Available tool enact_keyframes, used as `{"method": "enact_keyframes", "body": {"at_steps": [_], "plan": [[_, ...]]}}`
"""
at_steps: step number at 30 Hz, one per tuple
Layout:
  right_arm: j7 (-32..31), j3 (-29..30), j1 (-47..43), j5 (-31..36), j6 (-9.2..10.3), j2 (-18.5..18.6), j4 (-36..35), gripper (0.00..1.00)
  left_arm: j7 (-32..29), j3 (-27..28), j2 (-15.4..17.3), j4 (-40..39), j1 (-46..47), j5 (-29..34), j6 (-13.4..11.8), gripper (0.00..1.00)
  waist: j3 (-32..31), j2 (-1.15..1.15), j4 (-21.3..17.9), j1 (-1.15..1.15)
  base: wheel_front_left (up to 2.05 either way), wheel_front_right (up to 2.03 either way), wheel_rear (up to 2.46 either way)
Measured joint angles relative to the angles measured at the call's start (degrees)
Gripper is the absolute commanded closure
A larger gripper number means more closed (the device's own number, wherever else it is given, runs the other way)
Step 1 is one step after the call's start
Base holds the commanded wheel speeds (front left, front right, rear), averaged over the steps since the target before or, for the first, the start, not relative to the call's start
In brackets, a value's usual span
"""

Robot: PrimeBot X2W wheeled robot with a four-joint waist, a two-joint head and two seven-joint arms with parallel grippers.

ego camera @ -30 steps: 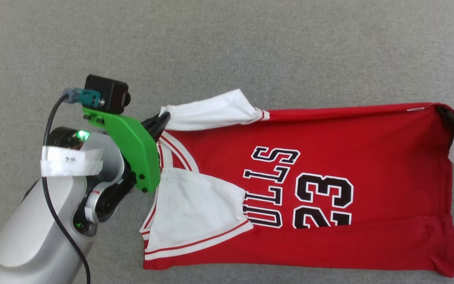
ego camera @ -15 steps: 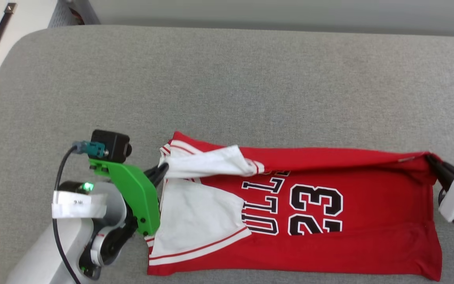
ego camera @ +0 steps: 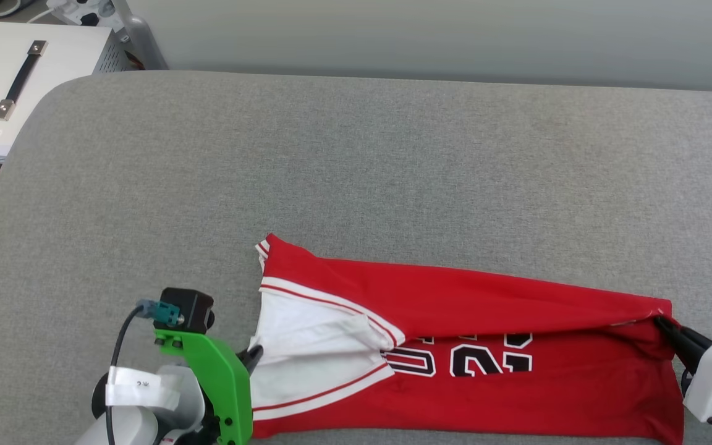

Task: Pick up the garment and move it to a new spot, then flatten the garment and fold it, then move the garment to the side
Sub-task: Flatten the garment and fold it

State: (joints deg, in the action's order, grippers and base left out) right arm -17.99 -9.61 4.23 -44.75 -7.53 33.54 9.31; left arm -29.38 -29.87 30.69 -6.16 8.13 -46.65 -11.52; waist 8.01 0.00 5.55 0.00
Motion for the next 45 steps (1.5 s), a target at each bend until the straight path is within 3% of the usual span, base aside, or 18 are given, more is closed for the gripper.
{"method": "enact_keyframes", "body": {"at_steps": [8, 17, 18, 19, 20, 26, 31, 37, 45], "plan": [[-1.6, -2.9, -1.1, 0.2, 0.0, 1.5, -0.2, 1.0, -0.7, -2.3, 0.2, 3.2, -0.5, 0.8, 0.3, 1.0, -0.2, 0.0, -0.1, 0.0, 0.0, 0.0, 0.0], [-3.4, -5.8, -1.8, -0.1, 0.0, 3.1, -0.1, 1.0, 1.7, -3.4, -1.5, 10.1, -0.3, 1.7, 2.3, 1.0, 0.5, 0.0, -0.5, 0.0, 0.0, 0.0, 0.0], [-3.5, -6.0, -1.8, -0.3, 0.0, 3.0, 0.1, 0.88, 2.1, -3.5, -1.7, 11.0, -0.3, 1.7, 2.6, 1.0, 0.7, 0.0, -0.5, 0.0, 0.0, 0.0, 0.0], [-3.5, -6.3, -1.8, -0.4, 0.0, 3.0, 0.2, 0.29, 2.5, -3.6, -2.0, 11.7, -0.2, 1.7, 2.8, 0.16, 0.8, 0.0, -0.6, 0.0, 0.0, 0.0, 0.0], [-3.7, -6.4, -1.7, -0.5, 0.0, 3.0, 0.4, 0.0, 3.1, -3.7, -2.2, 12.1, -0.1, 1.7, 3.0, 0.0, 0.9, 0.0, -0.6, 0.0, 0.0, 0.0, 0.0], [-5.1, -7.1, -1.7, -2.4, 0.0, 2.8, 0.8, 0.0, 5.7, -3.7, -3.4, 13.9, 0.5, 1.9, 3.5, 0.0, 0.3, 0.0, -0.7, 0.0, 0.0, 0.0, 0.0], [-7.2, -4.2, -1.9, -4.3, 0.0, 2.8, -0.1, 0.0, 8.4, -2.4, -3.2, 12.3, 0.3, 1.9, 2.9, 0.0, -1.7, 0.0, -1.1, 0.0, 0.0, 0.0, 0.0], [-11.7, 1.5, -3.8, -4.3, 0.0, 1.5, -3.1, 0.0, 17.5, 0.4, -1.8, 7.8, 0.5, 6.7, 1.0, 0.0, -3.9, 0.0, -1.6, 0.0, 0.0, 0.0, 0.0], [-20.9, 12.4, -4.2, -1.0, 0.0, -7.7, -5.4, 0.0, 33.2, 1.9, -2.2, 8.2, 2.3, 13.6, 0.7, 0.0, -4.0, 0.0, -2.2, 0.0, 0.0, 0.0, 0.0]]}}
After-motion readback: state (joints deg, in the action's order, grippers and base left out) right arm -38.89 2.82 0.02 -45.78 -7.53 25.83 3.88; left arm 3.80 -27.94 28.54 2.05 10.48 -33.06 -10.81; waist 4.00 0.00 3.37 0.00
